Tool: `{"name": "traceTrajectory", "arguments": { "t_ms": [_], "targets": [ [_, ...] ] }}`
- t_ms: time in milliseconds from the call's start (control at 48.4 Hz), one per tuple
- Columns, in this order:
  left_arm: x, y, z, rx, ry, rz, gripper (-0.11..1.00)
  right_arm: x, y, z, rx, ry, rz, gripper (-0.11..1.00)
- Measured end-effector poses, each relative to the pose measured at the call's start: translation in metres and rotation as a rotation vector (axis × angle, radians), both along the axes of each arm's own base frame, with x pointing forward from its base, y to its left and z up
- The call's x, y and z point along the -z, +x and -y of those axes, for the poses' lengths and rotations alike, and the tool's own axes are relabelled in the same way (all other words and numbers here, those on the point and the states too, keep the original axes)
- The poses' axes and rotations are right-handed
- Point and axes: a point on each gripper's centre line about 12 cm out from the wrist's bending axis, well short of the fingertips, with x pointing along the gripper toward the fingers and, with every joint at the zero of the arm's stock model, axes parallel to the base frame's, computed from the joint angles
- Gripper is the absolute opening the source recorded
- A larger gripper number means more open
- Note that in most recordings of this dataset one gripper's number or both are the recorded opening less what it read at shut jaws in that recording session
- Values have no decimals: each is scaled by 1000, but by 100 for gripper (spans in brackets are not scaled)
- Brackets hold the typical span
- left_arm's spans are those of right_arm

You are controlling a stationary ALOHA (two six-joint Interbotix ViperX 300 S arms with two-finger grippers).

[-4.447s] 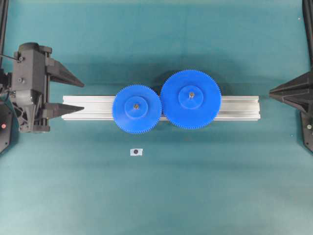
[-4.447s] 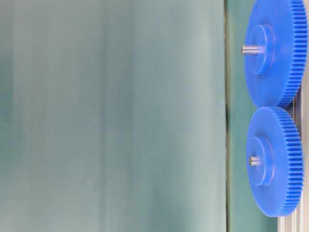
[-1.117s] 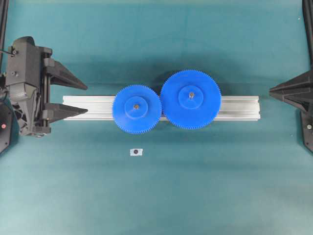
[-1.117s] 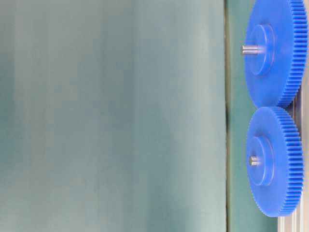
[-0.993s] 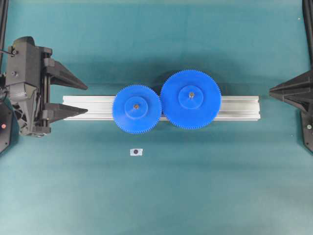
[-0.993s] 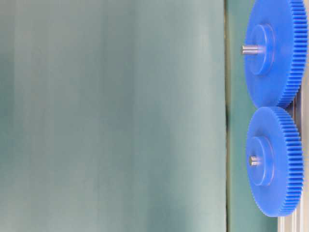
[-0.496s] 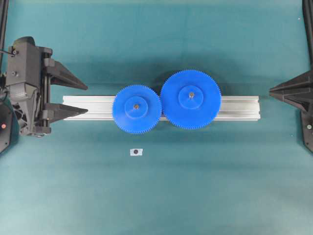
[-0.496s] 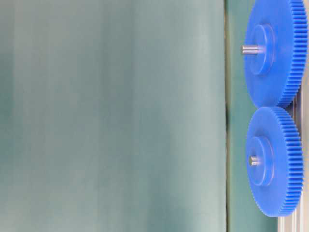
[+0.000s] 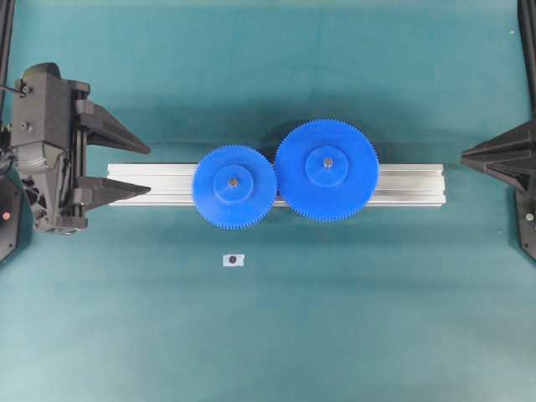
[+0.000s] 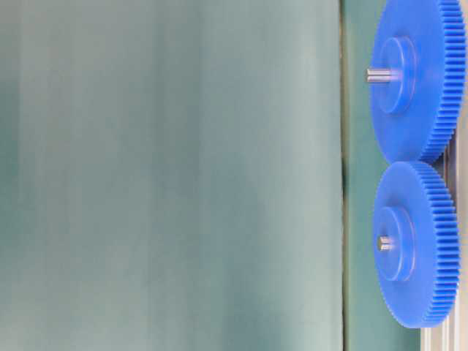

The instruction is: Insert the small gear onto the shaft.

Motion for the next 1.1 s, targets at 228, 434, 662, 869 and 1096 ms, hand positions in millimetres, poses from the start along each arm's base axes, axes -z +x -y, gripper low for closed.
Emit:
{"name": "traceTrajectory", "arguments": {
  "t_ms": [228,434,662,869,1096],
  "targets": [
    [0,0,0,1,-2,0,62,1,0,0,-2,-1,-2,18],
    [0,0,0,2,0,0,62,1,0,0,-2,-3,-2,18],
    [1,1,0,0,0,-3,62,1,0,0,-2,-3,3,18],
    [3,2,0,2,1,-11,62,1,0,0,-2,-3,3,18],
    [5,6,0,2,0,-5,62,1,0,0,-2,-3,3,18]
  ]
}}
